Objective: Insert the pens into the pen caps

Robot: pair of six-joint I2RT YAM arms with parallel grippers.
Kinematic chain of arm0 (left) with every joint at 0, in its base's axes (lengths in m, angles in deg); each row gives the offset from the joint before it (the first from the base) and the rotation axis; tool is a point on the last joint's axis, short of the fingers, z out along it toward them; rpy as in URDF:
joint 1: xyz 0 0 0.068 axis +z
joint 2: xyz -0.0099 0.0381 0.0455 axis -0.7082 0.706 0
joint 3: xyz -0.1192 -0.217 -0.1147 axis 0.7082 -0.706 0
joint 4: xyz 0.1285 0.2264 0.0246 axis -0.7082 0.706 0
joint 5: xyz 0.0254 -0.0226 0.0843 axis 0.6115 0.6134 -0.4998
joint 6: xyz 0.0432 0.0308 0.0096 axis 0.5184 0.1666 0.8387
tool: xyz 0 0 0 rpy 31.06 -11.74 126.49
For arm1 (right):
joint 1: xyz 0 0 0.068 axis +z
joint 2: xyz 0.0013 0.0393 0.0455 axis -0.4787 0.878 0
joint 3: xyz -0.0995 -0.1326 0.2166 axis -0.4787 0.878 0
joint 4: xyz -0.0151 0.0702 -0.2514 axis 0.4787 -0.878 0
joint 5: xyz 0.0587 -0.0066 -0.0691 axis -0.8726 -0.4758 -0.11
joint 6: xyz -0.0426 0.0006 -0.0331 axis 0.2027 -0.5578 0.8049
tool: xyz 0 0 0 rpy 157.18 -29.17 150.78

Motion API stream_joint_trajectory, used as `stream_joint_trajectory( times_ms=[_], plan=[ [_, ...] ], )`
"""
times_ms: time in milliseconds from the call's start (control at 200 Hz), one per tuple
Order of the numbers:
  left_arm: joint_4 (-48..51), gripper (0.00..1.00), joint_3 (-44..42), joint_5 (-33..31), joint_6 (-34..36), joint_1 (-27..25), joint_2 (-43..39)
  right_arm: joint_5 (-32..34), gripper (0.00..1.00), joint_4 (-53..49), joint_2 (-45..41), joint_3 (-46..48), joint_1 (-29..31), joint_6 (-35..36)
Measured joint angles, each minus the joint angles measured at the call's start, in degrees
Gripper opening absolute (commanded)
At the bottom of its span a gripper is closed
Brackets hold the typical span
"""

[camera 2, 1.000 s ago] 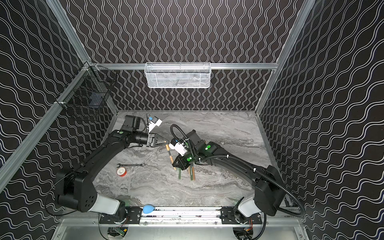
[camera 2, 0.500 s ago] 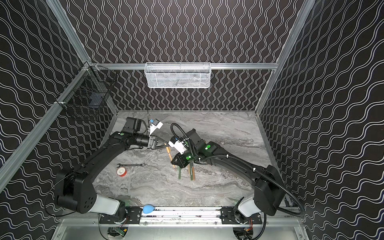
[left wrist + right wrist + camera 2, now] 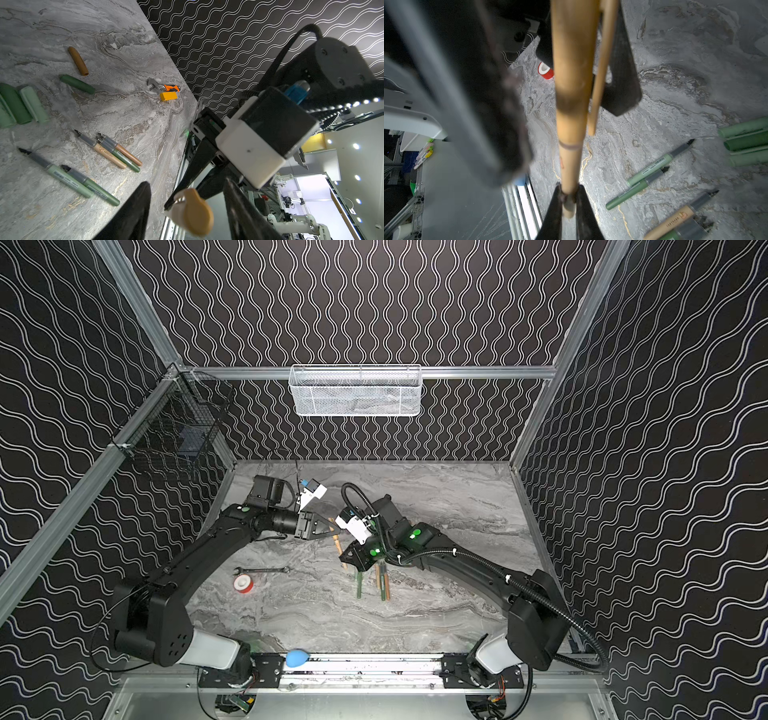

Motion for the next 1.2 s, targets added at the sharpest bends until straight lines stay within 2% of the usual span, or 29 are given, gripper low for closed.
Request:
stream_joint_trajectory(
  times_ms=[190, 475, 696, 906, 1041, 1201],
  plan=[
    [-0.4, 0.6, -0.4, 0.0, -0.2, 0.0, 0.0, 0.1, 0.12, 0.1, 0.3, -0.5, -1.0, -0.1],
    [-0.3, 0.55, -1.2, 0.2, -0.2, -0.1, 0.1, -1.3, 0.13, 0.4, 0.9, -1.5, -1.7, -0.3],
    [-1.6, 0.29, -1.8, 0.2, -1.0, -0.5, 0.1, -1.8, 0.13, 0.4, 1.4, -2.8, -1.7, -0.2],
    [-4.0, 0.15, -2.4, -0.5, -1.6, -0.6, 0.1, -2.3, 0.16, -0.2, 2.0, -4.2, -1.8, -0.9],
    [-8.0, 0.1, -3.8, -0.4, -4.7, -0.7, -0.3, -2.6, 0.29, -0.2, 2.8, -5.2, -1.8, -0.9],
    [-15.6, 0.08, -5.9, 0.3, -10.5, -0.7, -0.9, -2.8, 0.33, 0.0, 3.9, -6.0, -2.1, -1.2]
  ],
)
